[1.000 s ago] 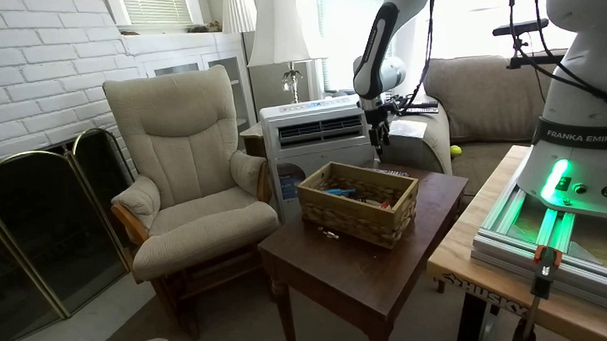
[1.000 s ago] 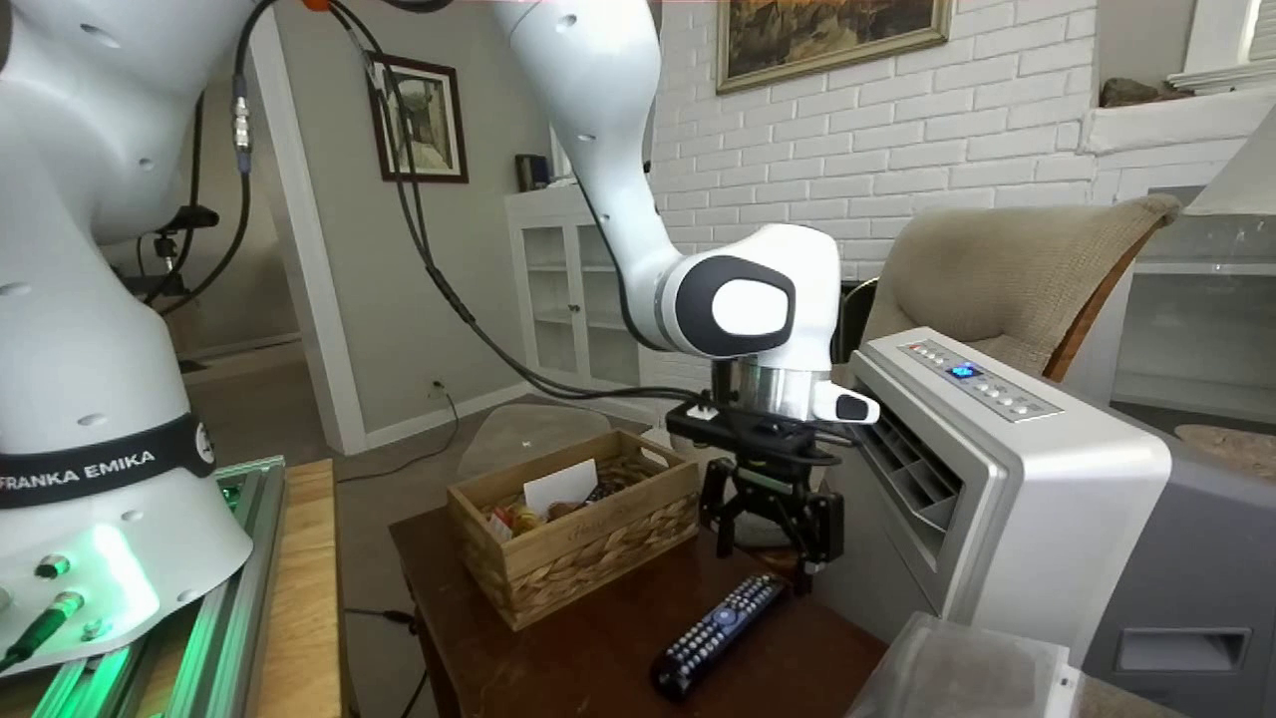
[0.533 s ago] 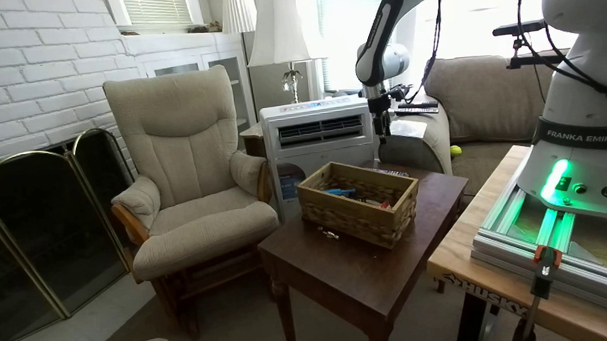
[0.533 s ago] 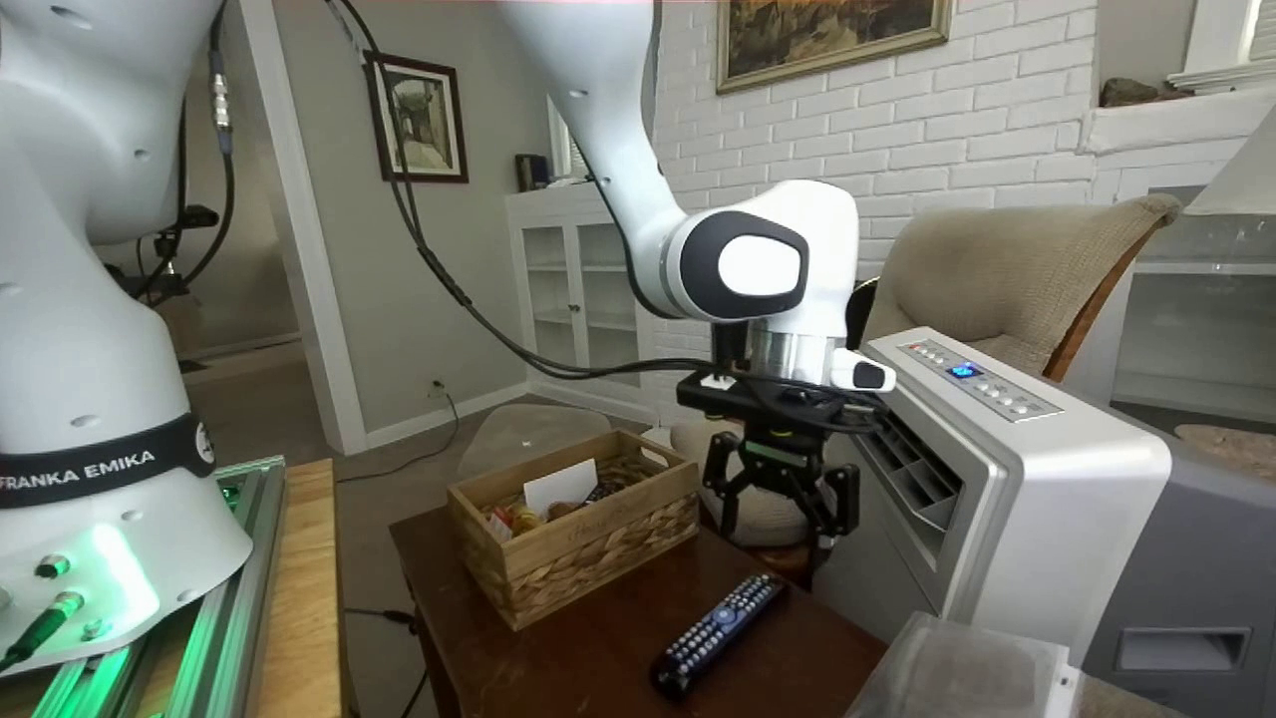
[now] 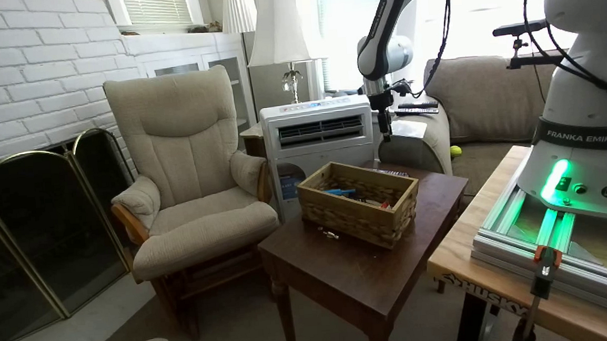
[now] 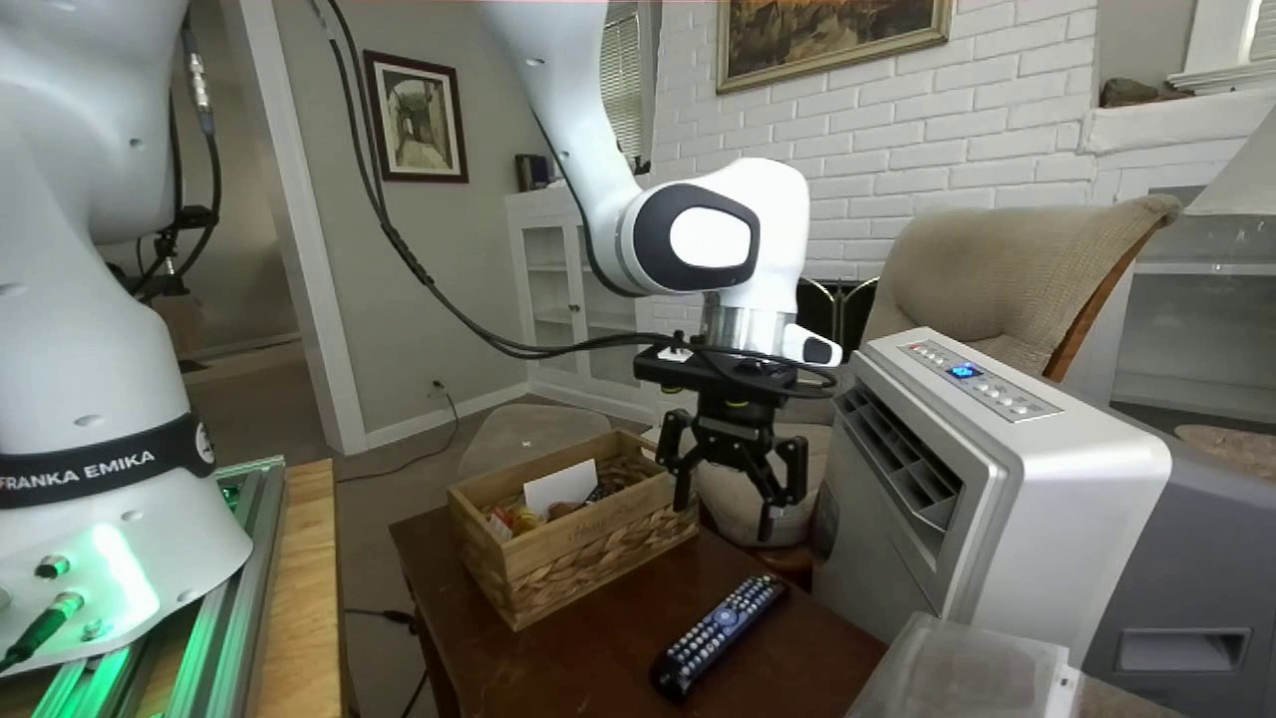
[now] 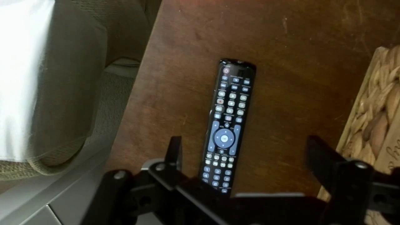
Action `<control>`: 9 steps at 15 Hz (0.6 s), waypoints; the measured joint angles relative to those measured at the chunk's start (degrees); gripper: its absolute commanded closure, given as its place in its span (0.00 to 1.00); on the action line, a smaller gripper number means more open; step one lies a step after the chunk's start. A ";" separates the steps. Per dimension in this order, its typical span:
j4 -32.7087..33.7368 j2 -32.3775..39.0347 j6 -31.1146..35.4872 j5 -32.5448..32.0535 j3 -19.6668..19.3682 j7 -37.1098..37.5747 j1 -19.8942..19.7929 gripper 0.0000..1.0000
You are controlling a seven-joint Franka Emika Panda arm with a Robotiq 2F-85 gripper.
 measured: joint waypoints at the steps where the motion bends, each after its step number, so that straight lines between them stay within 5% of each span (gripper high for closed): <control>1: -1.29 -1.08 0.00 0.00 0.02 0.00 0.49 0.00; 9: -11.73 -9.02 4.52 0.02 0.18 0.45 4.89 0.00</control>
